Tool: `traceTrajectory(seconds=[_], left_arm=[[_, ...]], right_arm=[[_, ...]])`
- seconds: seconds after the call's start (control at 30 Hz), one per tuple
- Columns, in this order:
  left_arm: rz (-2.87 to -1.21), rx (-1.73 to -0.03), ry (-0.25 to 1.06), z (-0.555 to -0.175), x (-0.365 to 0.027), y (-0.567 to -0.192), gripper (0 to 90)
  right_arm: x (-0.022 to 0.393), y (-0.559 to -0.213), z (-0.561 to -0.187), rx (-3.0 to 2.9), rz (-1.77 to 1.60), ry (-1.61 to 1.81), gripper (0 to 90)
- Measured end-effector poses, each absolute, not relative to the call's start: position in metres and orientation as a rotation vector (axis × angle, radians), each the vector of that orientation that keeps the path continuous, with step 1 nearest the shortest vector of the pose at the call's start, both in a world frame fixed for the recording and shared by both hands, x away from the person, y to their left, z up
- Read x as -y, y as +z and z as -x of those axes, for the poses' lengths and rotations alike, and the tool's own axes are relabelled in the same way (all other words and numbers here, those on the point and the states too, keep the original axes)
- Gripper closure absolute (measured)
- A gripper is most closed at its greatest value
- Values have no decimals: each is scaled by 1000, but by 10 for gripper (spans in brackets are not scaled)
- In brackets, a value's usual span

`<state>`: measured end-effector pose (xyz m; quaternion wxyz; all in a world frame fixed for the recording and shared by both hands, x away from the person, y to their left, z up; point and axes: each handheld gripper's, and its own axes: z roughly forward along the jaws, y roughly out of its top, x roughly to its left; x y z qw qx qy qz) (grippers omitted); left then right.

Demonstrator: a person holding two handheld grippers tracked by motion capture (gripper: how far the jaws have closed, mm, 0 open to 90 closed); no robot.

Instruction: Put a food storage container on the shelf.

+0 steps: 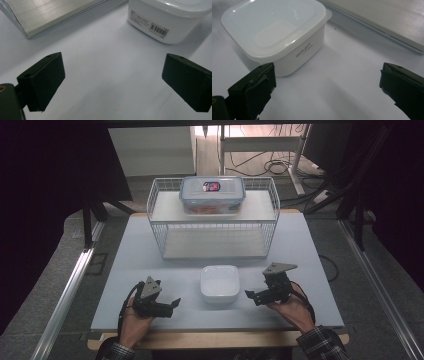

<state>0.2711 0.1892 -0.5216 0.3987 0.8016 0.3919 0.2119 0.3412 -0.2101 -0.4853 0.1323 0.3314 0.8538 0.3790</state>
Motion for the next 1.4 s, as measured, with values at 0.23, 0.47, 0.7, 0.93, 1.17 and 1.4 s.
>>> traceTrajectory(seconds=[0.23, 0.47, 0.7, 0.93, 1.17, 1.4], left_arm=[[-2028, -993, 540, -271, -189, -522, 44], [-2029, -993, 535, -271, -189, -522, 44], [-1998, -1029, 415, -279, -183, -516, 78], [-1933, -1018, 204, -307, -166, -499, 124], [-1964, -988, 106, -334, -141, -500, 167], [-1988, -974, 7, -350, -126, -507, 157]], right_arm=[[201, -476, -341, -2511, -977, 1079, 98], [200, -471, -350, -2551, -1035, 1159, 267], [198, -472, -357, -2563, -1103, 1220, 310], [190, -473, -360, -2574, -1079, 1241, 302], [178, -477, -366, -2613, -1071, 1226, 317], [171, -483, -374, -2683, -1109, 1260, 321]])
